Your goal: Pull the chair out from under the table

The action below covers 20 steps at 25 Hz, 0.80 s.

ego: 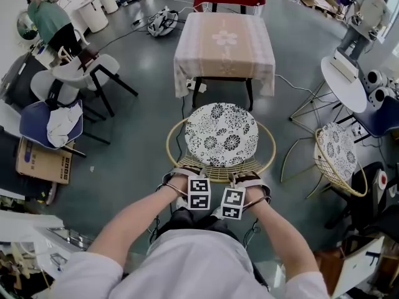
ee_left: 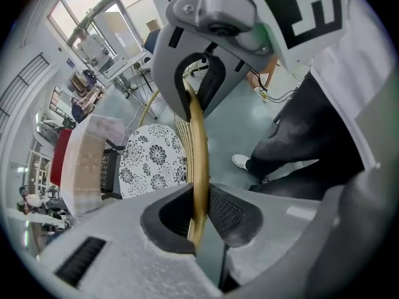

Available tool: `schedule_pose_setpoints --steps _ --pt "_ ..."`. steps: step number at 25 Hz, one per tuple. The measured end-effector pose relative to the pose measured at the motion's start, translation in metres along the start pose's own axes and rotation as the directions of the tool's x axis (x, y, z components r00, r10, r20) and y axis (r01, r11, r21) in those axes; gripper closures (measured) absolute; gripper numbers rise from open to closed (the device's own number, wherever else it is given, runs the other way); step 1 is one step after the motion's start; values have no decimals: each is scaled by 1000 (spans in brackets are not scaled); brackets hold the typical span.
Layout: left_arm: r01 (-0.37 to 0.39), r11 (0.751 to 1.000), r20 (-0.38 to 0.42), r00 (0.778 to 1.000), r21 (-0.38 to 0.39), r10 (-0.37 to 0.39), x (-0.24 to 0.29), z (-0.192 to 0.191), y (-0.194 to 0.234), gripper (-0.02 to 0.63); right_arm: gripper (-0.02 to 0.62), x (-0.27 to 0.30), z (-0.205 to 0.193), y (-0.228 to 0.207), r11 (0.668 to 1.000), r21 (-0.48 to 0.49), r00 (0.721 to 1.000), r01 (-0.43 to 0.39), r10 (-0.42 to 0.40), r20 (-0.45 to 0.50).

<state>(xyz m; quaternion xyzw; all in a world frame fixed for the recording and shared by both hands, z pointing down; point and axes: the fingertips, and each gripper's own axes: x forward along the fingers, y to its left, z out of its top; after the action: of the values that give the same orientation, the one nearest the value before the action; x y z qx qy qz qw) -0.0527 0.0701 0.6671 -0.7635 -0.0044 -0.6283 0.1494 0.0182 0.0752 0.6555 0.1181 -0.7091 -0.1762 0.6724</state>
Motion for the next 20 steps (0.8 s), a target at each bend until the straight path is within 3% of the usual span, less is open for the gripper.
schedule_pose_setpoints --steps 10,17,20 --pt "29 1000 30 999 9 -29 -2 2 -12 552 561 -3 2 10 999 35 1000 -18 18 -20" --pt "98 994 132 987 -50 -91 -9 -1 -15 549 558 -6 7 8 982 187 999 -38 39 -4" --pt "129 991 158 980 -41 -121 -10 -1 -19 520 503 -11 9 8 960 274 998 -55 54 13"
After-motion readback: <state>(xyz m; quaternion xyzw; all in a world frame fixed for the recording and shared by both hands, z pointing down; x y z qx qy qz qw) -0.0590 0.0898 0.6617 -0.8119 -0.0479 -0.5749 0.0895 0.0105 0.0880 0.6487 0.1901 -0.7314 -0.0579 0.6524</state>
